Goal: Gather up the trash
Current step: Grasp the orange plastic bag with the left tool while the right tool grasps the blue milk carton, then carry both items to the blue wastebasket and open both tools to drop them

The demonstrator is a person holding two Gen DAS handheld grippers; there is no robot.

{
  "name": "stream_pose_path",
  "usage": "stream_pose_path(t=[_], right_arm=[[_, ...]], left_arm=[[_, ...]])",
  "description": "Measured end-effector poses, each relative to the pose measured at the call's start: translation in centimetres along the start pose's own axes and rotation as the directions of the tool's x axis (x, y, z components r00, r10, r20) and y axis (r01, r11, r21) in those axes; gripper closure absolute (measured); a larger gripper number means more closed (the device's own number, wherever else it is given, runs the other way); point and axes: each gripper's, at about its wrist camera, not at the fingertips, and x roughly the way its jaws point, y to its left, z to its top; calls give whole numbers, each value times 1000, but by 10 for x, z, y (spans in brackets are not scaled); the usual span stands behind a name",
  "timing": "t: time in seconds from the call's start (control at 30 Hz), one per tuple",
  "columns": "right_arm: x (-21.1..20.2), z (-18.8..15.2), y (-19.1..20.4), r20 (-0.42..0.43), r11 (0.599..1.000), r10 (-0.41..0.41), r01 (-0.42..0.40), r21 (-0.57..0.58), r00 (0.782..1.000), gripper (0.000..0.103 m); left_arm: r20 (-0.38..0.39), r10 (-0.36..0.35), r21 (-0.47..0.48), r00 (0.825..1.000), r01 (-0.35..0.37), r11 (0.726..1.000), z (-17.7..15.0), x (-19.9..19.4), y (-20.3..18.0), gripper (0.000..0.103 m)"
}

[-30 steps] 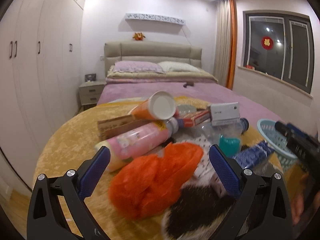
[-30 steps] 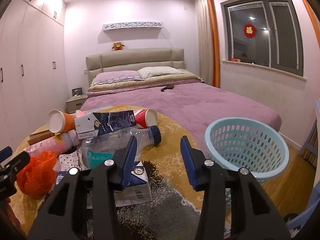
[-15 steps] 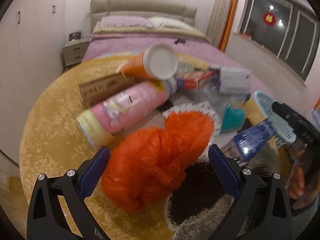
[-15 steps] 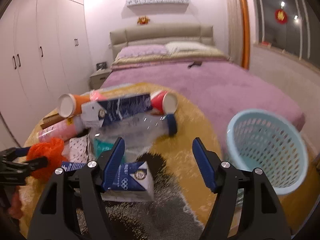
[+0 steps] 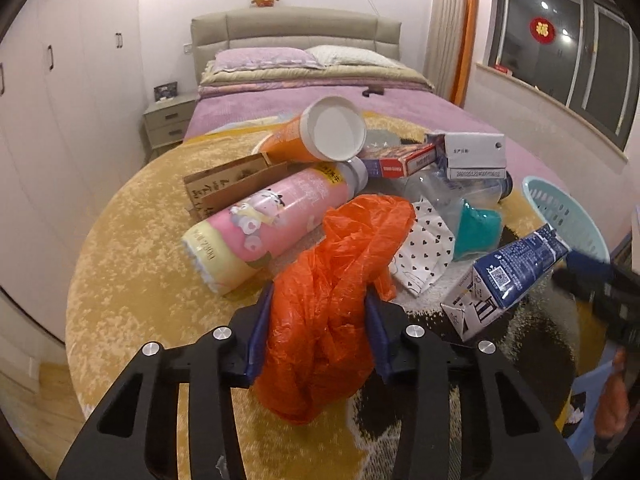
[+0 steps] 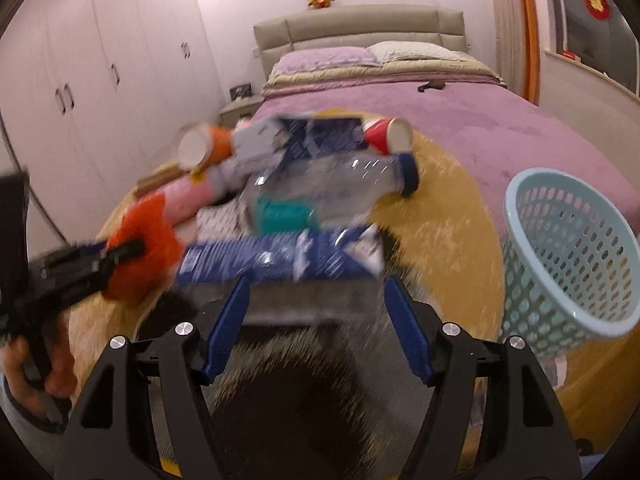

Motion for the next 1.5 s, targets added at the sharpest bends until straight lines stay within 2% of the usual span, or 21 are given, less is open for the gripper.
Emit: stream_pose_path(t=[0.1, 0.2, 0.27, 0.3, 0.37, 0.43, 0.53, 0.6, 0.73, 0.83, 0.87, 1.0, 1.17, 1.37, 1.4, 1.5], right_arm=[[-10, -11, 19, -10, 998, 7, -8, -54, 1000, 37], [-26, -4, 27, 73, 989, -65, 74, -124, 995, 37], [-24, 12, 14, 94, 986, -94, 106, -128, 991, 31], [-19, 20, 5, 82, 990, -80, 89, -112, 993, 31], [2, 38, -20, -2, 999, -1, 1, -51, 1000, 31], [16, 44, -32, -57, 998, 60, -61, -17, 997, 31], [24, 40, -34, -99, 995, 102, -101, 14, 990, 31], [19, 33, -28, -110, 991, 137, -136, 18, 984, 30], [2, 14, 5, -118, 987, 152, -157, -36, 981, 31], [-12, -1, 37, -134, 968, 224, -236, -87, 965, 31], [-17, -6, 48, -140, 962, 225, -243, -126, 964, 31], [-28, -19, 65, -93, 954, 122, -142, -265, 988, 31], [-12, -6, 52, -41, 967, 79, -86, -242, 996, 30], [20, 6, 51, -101, 953, 125, -148, -263, 987, 31], [23, 5, 54, -108, 951, 121, -146, -273, 987, 32], [28, 1, 59, -130, 945, 120, -154, -290, 984, 61]], left_arm=[[10, -8, -8, 1000, 8, 1000, -4, -8, 2, 64], [32, -23, -16, 999, 24, 1000, -8, -17, 4, 64], [46, -26, -18, 999, 27, 999, -9, -24, 4, 64], [53, -28, -19, 998, 29, 999, -9, -26, 4, 64], [59, -28, -21, 998, 29, 999, -8, -29, 5, 64], [64, -24, -29, 998, 25, 999, -8, -33, 7, 64], [71, -18, -40, 997, 21, 999, -9, -39, 13, 64], [79, -11, -43, 997, 14, 999, -9, -44, 17, 64], [93, -7, -46, 996, 11, 999, -7, -51, 22, 64], [101, -1, -52, 995, 6, 999, -5, -53, 24, 64], [102, 2, -53, 995, 4, 999, -5, -54, 26, 64], [101, 8, -61, 995, -2, 998, -7, -57, 31, 64], [104, 9, -67, 995, -2, 998, -6, -59, 32, 64], [112, 16, -32, 994, -12, 999, 1, -60, 21, 64], [112, 15, -27, 994, -12, 1000, 3, -59, 18, 64], [115, 6, -2, 993, -6, 1000, 9, -57, 9, 64]])
